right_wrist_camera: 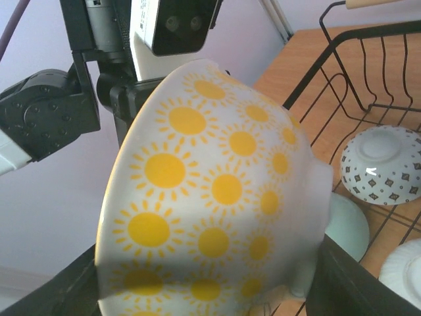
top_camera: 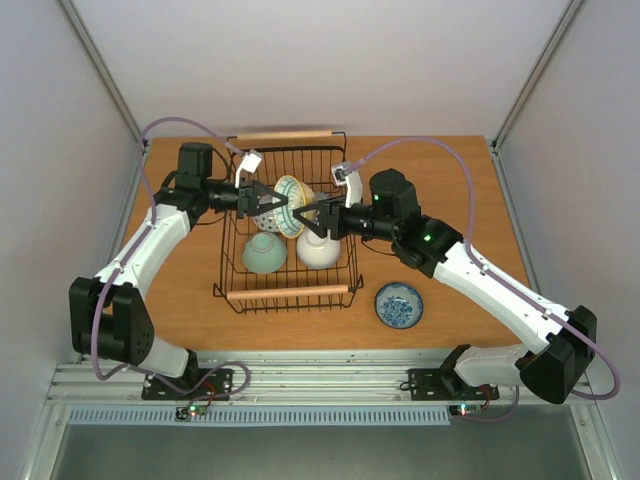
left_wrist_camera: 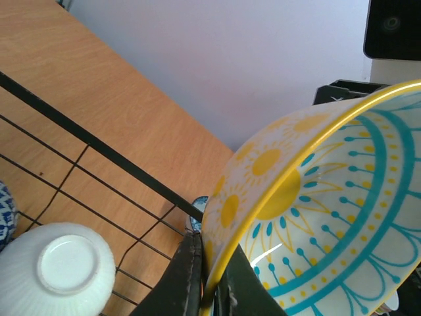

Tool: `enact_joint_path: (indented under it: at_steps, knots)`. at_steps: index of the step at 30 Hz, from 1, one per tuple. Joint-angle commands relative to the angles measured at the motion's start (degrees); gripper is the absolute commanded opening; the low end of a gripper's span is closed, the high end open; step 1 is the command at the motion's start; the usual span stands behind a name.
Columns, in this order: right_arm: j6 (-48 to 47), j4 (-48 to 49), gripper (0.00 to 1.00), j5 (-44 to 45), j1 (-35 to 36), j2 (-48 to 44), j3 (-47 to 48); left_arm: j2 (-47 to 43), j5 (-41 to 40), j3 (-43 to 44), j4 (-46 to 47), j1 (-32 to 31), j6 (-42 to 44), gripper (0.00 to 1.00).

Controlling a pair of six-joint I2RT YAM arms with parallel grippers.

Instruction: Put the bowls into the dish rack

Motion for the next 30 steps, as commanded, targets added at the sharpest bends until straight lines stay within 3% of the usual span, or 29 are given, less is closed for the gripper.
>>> enact_joint_path:
  at_steps: [1, 4, 5, 8, 10, 13, 15, 18, 24, 30]
  knots:
    - [-0.58, -0.37, 0.34, -0.41, -0.80, 1.65, -0.83, -0.47, 9.38, 0.15, 3.04, 0.15, -4.41, 0.00]
    - [-0.81, -0.28, 0.03, -0.35, -1.00, 1.96, -0.65, -0.77, 8.83, 0.03, 3.13, 0.20, -4.44, 0.01]
    - [-0.87, -0.34, 0.02, -0.15, -1.08, 2.00, -0.54, -0.85, 8.51, -0.02, 3.10, 0.16, -4.44, 0.01]
    - [-1.48, -0.87, 0.01, 0.28, -1.07, 1.81, -0.20, -1.21, 6.49, -0.02, 2.82, 0.15, -4.44, 0.01]
    - [-2.55, -2.13, 0.01, 0.97, -1.14, 1.68, 0.47, -1.74, 3.12, -0.02, 2.31, 0.15, -4.19, 0.07]
    - [-4.96, -4.35, 0.01, 2.71, -1.12, 1.30, 1.34, -2.81, -4.44, 0.96, -2.38, 0.15, -0.86, 0.29]
    - [-6.03, -6.50, 0.01, 4.20, -1.10, 1.29, 2.37, -3.73, -10.23, 1.54, -4.71, 0.15, 1.88, 0.50]
    - [-7.50, -11.33, 0.01, 7.20, -1.11, 2.29, 5.02, -5.77, -20.38, 1.21, -5.14, 0.15, 4.97, 0.64]
    - [-10.55, -22.75, 0.01, 9.87, -1.06, 6.53, 11.64, -7.51, -40.31, 1.96, -6.11, 0.15, 5.53, 0.73]
    - [-14.90, -32.59, 0.01, 13.46, 0.11, 12.40, 17.27, -7.31, -45.01, 1.98, -5.90, 0.33, 4.98, 0.76]
